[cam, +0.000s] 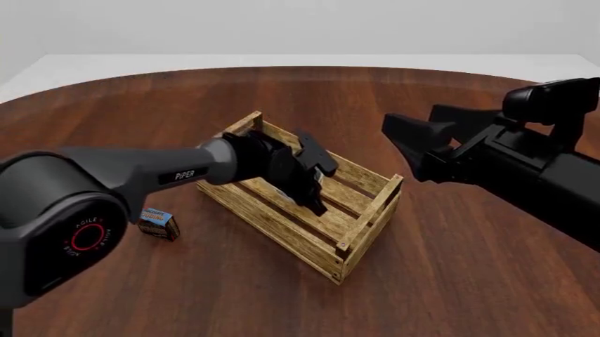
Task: Stack the right bowl on the left bowl and place them in the tray.
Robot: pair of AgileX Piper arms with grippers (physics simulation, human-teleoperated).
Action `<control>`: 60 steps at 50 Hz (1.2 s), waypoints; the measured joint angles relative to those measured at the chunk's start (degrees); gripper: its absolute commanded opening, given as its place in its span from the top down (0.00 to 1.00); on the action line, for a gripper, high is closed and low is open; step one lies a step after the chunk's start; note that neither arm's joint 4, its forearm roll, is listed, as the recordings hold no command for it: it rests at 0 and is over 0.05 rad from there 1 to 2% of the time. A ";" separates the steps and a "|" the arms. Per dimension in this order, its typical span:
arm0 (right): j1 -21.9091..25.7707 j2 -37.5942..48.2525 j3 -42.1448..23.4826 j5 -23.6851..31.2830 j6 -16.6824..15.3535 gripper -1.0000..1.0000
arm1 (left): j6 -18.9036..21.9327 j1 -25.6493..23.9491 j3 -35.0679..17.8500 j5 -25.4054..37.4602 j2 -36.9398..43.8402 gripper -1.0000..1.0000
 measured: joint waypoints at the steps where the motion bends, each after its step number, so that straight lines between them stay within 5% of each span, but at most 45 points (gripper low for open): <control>1: -0.01 -0.02 0.00 0.01 0.00 0.00 | -0.03 -0.05 -0.06 -0.01 0.09 1.00; 14: -0.11 -0.08 -0.01 0.03 0.03 0.00 | -0.76 -0.42 -0.67 -0.17 0.72 1.00; 15: -0.12 -0.07 -0.01 0.02 0.03 0.00 | -0.80 -0.44 -0.64 -0.19 0.72 0.00; 60: 0.12 0.20 -0.01 -0.03 -0.21 0.00 | 0.68 0.23 8.47 -3.39 -9.09 0.00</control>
